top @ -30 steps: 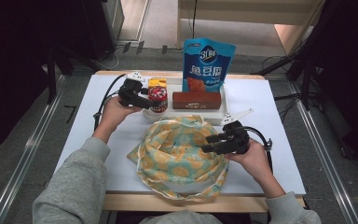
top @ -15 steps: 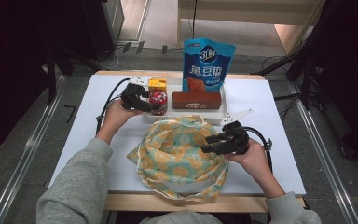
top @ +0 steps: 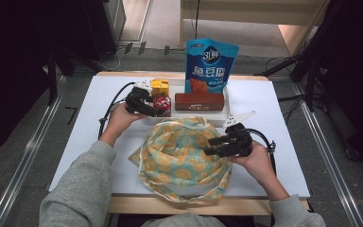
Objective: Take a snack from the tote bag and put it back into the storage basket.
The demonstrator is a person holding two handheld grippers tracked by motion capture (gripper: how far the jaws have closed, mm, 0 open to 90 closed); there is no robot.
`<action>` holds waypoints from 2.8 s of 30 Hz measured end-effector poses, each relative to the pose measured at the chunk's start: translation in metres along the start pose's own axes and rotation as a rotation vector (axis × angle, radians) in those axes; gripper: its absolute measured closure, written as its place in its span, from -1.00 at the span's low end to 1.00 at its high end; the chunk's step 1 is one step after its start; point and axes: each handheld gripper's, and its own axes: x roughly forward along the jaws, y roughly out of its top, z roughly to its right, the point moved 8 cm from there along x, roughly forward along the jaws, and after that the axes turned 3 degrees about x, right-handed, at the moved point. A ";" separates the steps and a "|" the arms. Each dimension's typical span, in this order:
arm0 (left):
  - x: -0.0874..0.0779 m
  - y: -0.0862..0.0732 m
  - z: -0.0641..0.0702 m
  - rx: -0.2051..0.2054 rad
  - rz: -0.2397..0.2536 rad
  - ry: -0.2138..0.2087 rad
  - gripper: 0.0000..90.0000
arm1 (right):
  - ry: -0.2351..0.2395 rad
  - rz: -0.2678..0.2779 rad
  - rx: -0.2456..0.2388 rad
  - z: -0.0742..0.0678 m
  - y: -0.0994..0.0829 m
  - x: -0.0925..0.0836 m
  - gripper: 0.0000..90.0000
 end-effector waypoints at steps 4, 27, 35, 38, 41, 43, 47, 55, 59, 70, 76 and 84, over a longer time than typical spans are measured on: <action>0.001 -0.003 0.002 0.009 0.015 -0.012 -0.41 | 0.000 0.000 0.001 0.000 0.000 0.000 0.09; -0.013 -0.010 0.001 0.002 0.004 -0.017 -0.36 | 0.000 -0.006 0.002 0.000 -0.001 0.001 0.08; -0.028 -0.015 0.002 -0.036 0.009 -0.037 -0.27 | 0.000 -0.005 0.000 -0.001 0.000 0.002 0.08; -0.034 -0.017 0.003 -0.054 0.014 -0.050 -0.13 | 0.000 -0.004 0.000 -0.001 0.000 0.002 0.08; -0.039 -0.016 0.006 -0.047 0.026 -0.049 0.07 | 0.000 -0.004 0.000 -0.001 0.000 0.002 0.08; -0.043 -0.017 0.009 -0.042 0.024 -0.049 0.19 | -0.001 -0.005 0.000 -0.001 0.000 0.002 0.08; -0.048 -0.020 0.012 -0.057 0.048 -0.058 0.43 | -0.001 -0.004 0.001 -0.001 0.000 0.002 0.08; -0.047 -0.027 0.016 -0.093 0.050 -0.088 1.00 | 0.000 -0.012 -0.001 -0.002 -0.001 0.004 0.09; -0.044 -0.026 0.020 -0.091 0.052 -0.101 1.00 | 0.001 -0.010 -0.002 -0.002 0.000 0.003 0.10; -0.032 -0.024 0.016 -0.106 0.058 -0.079 1.00 | -0.001 -0.006 -0.001 -0.001 0.000 0.003 0.10; -0.032 -0.024 0.012 -0.121 0.068 -0.071 1.00 | 0.002 -0.011 -0.002 -0.002 -0.001 0.003 0.10; -0.032 -0.025 0.008 -0.136 0.065 -0.049 1.00 | 0.003 -0.011 -0.002 -0.002 -0.001 0.003 0.10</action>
